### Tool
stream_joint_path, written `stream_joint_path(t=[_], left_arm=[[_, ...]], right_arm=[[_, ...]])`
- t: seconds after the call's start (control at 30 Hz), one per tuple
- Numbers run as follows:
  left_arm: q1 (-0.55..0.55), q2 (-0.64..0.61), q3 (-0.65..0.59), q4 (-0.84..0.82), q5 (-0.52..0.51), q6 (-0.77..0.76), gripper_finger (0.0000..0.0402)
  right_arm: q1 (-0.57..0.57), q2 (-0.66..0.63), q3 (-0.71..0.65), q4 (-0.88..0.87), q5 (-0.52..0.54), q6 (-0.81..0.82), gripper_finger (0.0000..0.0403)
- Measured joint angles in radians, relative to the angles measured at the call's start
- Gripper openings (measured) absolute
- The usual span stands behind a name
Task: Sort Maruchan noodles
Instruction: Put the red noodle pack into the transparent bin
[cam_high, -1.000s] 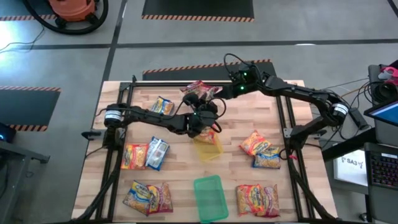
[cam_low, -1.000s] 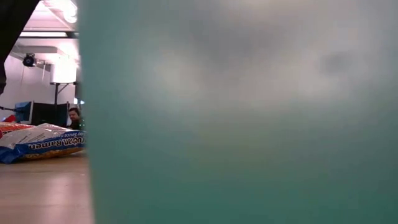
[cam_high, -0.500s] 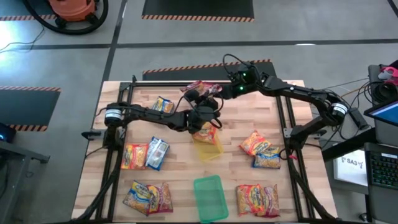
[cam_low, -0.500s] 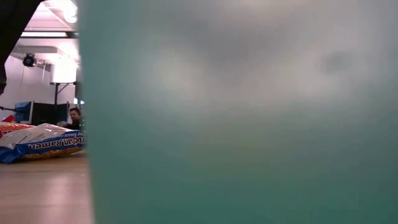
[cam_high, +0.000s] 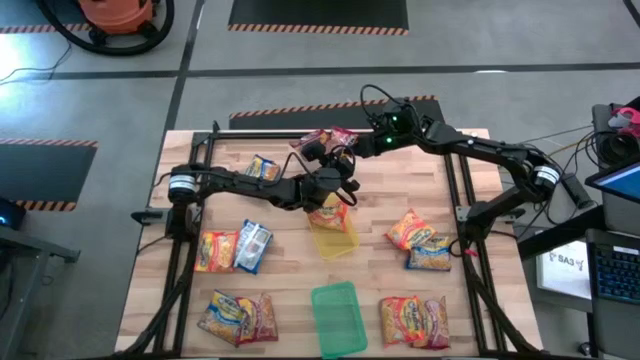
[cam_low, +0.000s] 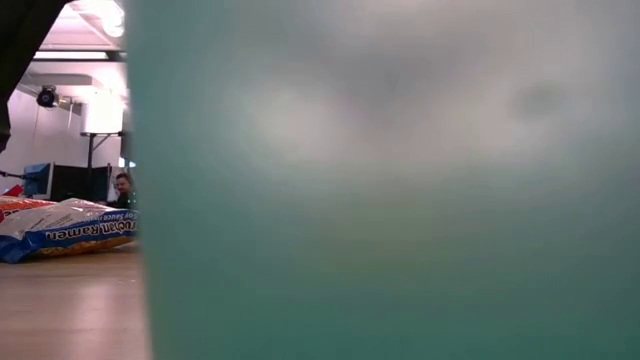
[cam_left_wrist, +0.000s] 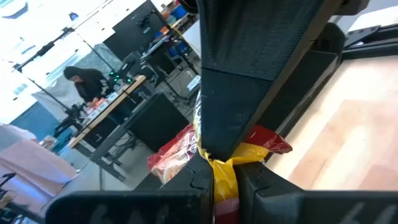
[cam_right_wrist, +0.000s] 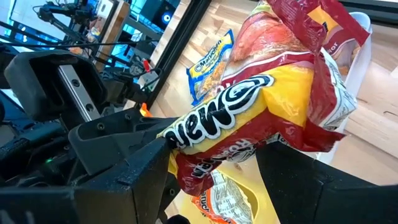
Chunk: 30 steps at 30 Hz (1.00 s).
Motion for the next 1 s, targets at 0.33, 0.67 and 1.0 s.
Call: stream_joint_path(t=[0.33, 0.67, 1.0], left_arm=[[-0.011, 0.0, 0.0, 0.0, 0.064, -0.023, 0.0005], [-0.019, 0.0, 0.0, 0.031, 0.152, -0.044, 0.0005], [-0.016, 0.0, 0.001, 0.03, 0.149, -0.032, 0.0005]], right_arm=[[-0.016, -0.002, -0.001, -0.001, -0.007, -0.002, 0.0228], [-0.016, 0.001, 0.0, 0.008, 0.019, 0.001, 0.0194], [-0.017, 0.001, 0.0, 0.001, -0.007, -0.004, 0.0123]])
